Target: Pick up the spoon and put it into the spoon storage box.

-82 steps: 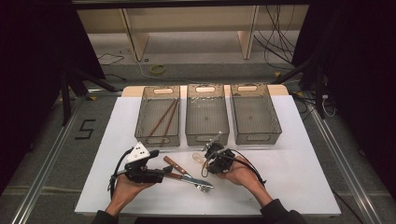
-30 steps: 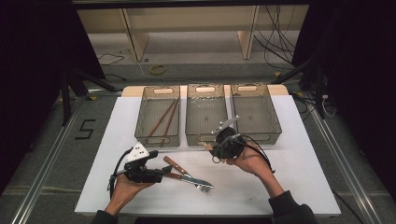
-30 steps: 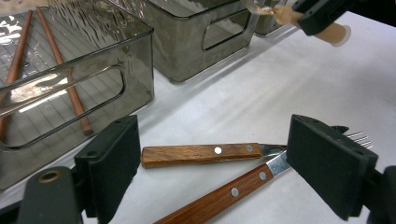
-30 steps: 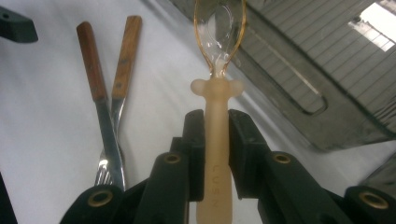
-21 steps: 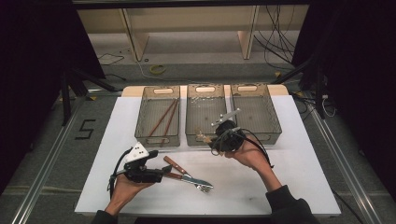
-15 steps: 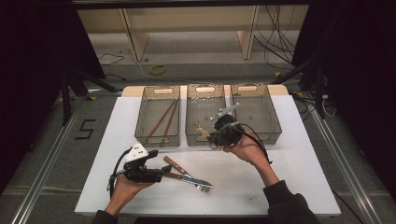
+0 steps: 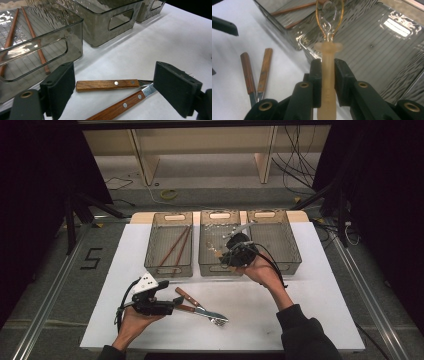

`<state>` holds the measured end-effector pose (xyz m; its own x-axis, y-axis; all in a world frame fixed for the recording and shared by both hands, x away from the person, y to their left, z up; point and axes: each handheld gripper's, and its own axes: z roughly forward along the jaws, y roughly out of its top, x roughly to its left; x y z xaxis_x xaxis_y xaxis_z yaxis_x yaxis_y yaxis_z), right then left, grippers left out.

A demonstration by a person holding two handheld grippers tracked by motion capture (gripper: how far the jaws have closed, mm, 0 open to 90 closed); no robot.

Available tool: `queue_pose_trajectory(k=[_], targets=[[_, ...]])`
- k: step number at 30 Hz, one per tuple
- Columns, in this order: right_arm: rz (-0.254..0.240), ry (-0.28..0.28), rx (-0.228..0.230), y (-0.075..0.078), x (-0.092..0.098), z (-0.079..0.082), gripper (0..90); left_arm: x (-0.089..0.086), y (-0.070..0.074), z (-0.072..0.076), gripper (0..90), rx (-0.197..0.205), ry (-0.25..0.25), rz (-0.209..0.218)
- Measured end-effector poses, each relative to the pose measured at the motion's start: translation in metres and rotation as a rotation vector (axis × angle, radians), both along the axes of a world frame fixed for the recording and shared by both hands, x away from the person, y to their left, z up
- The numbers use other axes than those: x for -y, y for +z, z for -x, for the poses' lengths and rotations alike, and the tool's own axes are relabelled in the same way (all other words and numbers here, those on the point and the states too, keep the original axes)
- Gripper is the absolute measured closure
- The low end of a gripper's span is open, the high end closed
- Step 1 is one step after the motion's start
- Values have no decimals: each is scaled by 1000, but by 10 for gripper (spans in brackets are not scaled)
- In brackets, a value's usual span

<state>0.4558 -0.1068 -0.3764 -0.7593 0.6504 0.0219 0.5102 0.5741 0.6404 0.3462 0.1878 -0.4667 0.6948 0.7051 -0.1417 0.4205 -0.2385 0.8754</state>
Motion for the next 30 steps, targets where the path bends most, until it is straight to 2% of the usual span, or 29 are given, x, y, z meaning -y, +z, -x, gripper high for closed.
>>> queue_pose_trajectory(k=[21, 30], targets=[[12, -76, -2, 0, -7, -33, 781, 0, 0, 0, 172, -1, -2, -2], [1, -113, -12, 0, -11, -48, 781, 0, 0, 0, 172, -2, 1, 4]])
